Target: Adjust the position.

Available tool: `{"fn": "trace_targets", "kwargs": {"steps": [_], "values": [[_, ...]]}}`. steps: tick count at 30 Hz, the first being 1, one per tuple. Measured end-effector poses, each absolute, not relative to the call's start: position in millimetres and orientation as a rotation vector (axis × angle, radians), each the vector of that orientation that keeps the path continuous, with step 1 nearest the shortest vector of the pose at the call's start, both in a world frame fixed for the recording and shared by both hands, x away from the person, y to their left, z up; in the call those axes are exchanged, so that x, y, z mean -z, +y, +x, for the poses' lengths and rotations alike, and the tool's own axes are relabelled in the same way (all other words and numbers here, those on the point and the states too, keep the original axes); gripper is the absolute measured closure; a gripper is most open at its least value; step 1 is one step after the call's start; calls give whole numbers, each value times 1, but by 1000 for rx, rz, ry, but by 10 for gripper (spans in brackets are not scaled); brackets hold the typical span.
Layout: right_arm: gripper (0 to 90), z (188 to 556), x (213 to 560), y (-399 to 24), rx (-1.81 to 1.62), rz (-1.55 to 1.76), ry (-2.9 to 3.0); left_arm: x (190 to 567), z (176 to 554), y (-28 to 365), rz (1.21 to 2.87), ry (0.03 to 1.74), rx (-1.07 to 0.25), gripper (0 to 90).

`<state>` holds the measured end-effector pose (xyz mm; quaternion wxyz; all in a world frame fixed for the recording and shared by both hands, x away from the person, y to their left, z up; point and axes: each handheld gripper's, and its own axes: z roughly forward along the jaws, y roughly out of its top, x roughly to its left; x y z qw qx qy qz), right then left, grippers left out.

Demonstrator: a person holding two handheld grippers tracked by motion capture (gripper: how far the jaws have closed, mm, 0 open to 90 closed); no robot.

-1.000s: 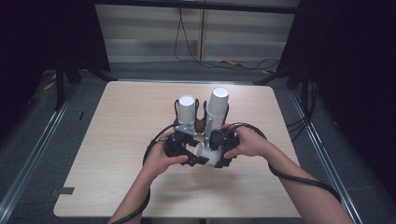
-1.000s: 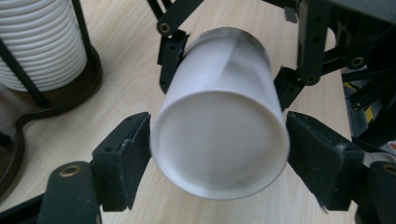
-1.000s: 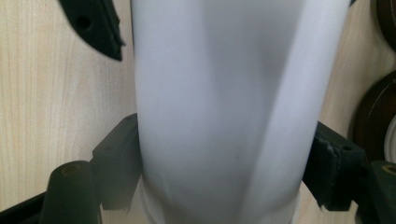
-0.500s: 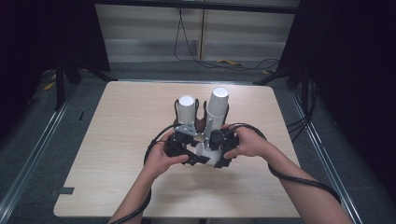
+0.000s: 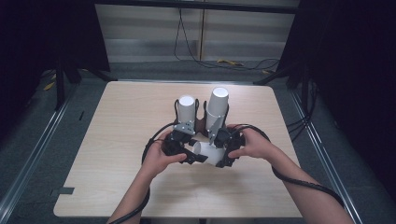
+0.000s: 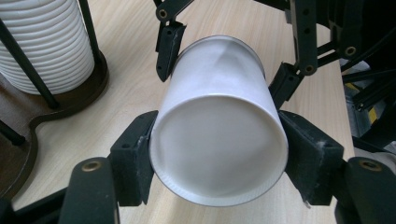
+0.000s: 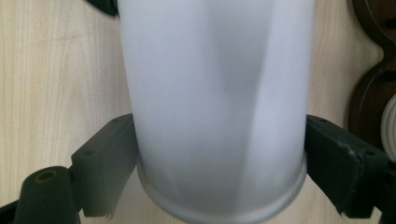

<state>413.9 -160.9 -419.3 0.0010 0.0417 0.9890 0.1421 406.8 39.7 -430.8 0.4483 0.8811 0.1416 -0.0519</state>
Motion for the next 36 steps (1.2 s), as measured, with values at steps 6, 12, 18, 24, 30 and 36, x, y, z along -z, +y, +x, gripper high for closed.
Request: {"fn": "trace_targets", "kwargs": {"steps": [6, 12, 18, 24, 30, 36], "values": [[137, 415, 419, -173, -512, 179, 3086, 429, 407, 42, 2175, 353, 126, 335], [135, 414, 419, -184, -582, 238, 3064, 424, 407, 46, 2181, 364, 119, 335], [135, 413, 422, -195, -650, 299, 3032, 423, 407, 48, 2187, 370, 126, 337], [135, 416, 428, -212, -769, 364, 2979, 420, 407, 50, 2189, 375, 128, 338], [135, 413, 434, -221, -820, 408, 2962, 417, 407, 49, 2202, 375, 126, 339], [135, 408, 437, -221, -857, 408, 2950, 407, 409, 49, 2201, 363, 114, 341]]}}
